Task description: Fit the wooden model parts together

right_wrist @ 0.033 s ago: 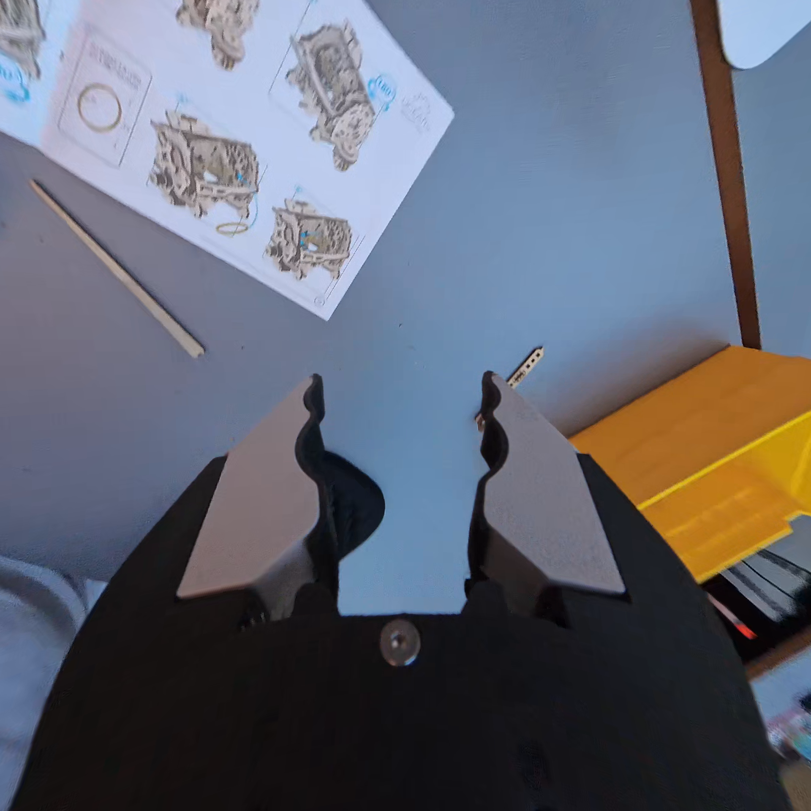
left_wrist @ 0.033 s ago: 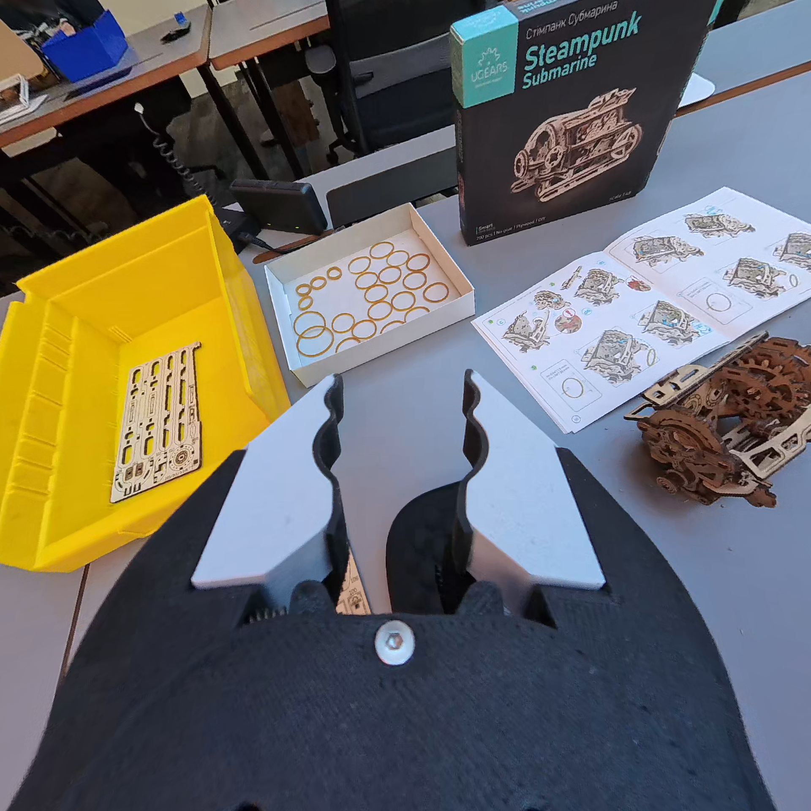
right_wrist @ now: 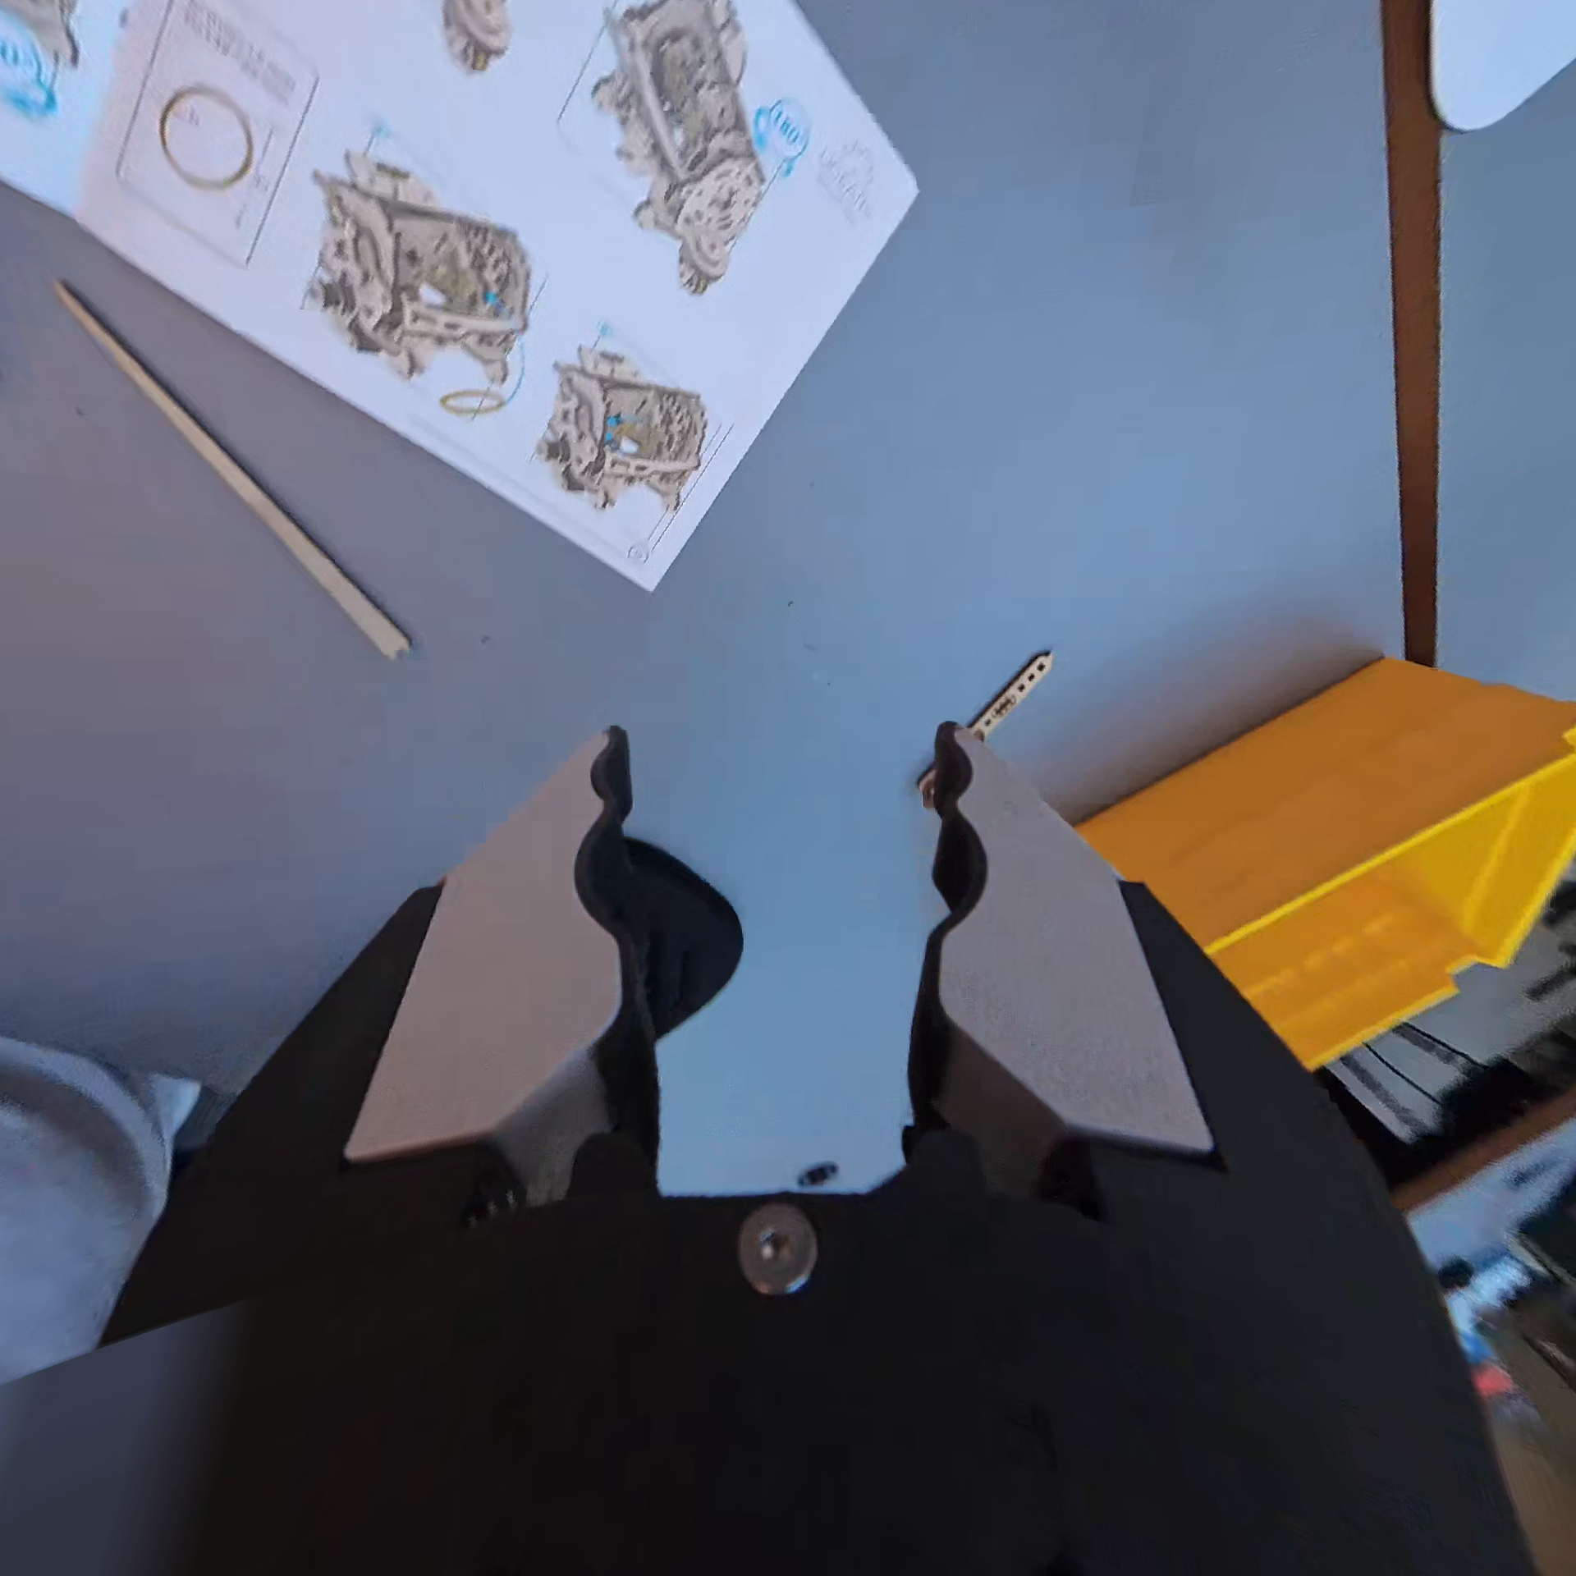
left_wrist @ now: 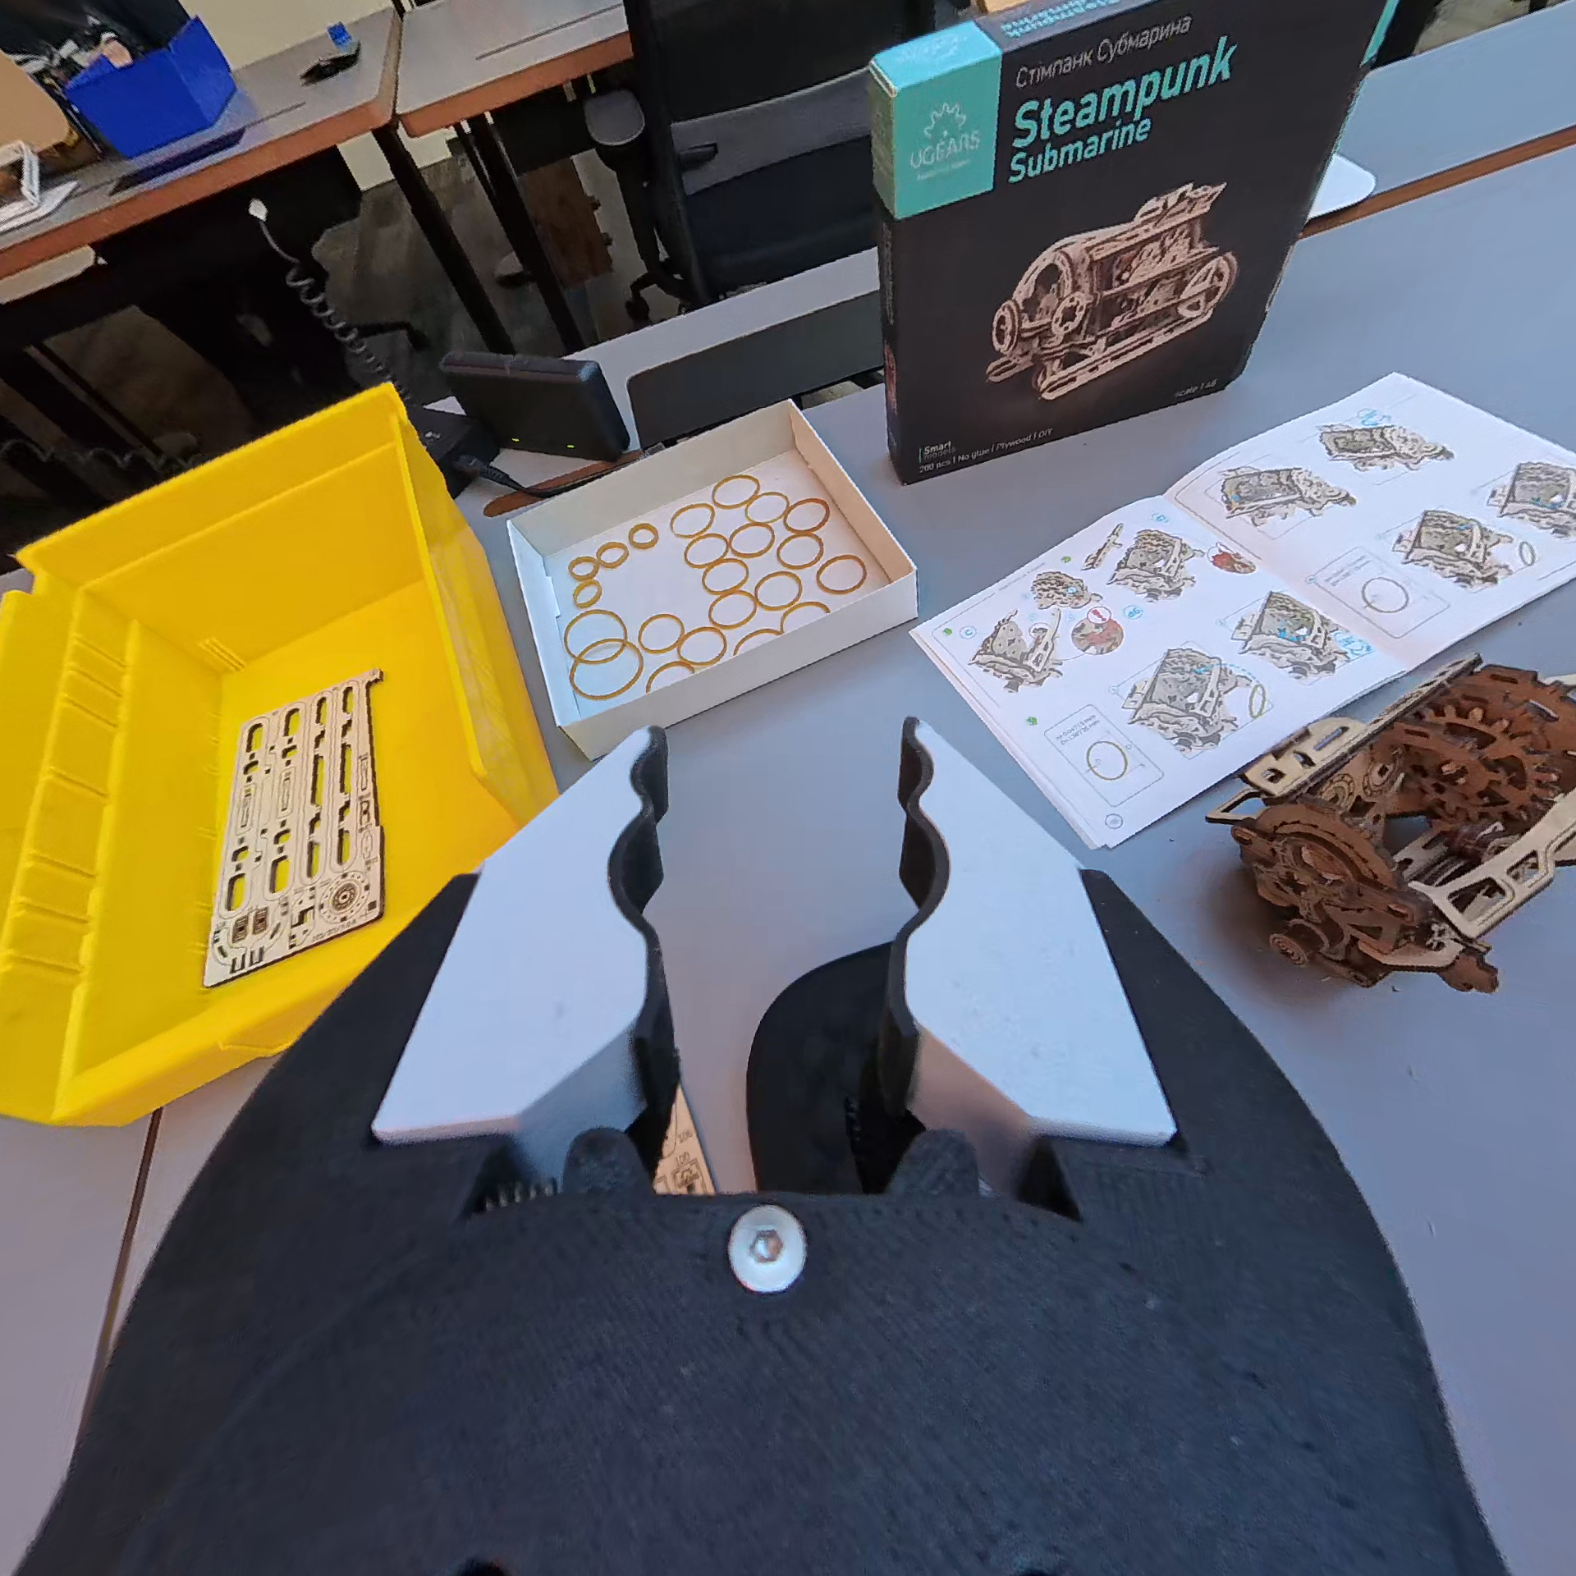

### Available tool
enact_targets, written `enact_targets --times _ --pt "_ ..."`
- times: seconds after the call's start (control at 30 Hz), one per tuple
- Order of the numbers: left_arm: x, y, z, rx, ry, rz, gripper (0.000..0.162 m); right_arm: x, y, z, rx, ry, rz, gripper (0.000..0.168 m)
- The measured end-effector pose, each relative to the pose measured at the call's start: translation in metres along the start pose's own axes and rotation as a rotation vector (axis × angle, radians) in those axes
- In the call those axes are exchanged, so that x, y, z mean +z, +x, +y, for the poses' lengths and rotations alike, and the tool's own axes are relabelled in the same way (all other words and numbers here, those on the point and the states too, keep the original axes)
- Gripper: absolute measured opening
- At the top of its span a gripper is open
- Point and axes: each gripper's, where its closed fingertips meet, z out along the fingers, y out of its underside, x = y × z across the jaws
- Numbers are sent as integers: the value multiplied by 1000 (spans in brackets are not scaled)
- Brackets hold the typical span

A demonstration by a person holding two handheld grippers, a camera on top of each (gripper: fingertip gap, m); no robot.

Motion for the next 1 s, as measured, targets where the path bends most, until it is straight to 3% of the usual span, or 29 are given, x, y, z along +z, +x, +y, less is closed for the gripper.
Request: enact_targets --times 0.2,0.63,0.83,1.0 --pt "11 7 -16 2 -1 55 53 -38 -26 6 -258 -272 232 69" --pt "28 18 -13 -11 -35 76 52 -44 -22 32 -356 -467 281 69" --pt "27 18 -13 -36 -26 78 53 -24 -20 23 -336 -359 211 65" --pt "17 12 -11 -50 -5 52 53 2 -11 0 -129 20 -23 58"
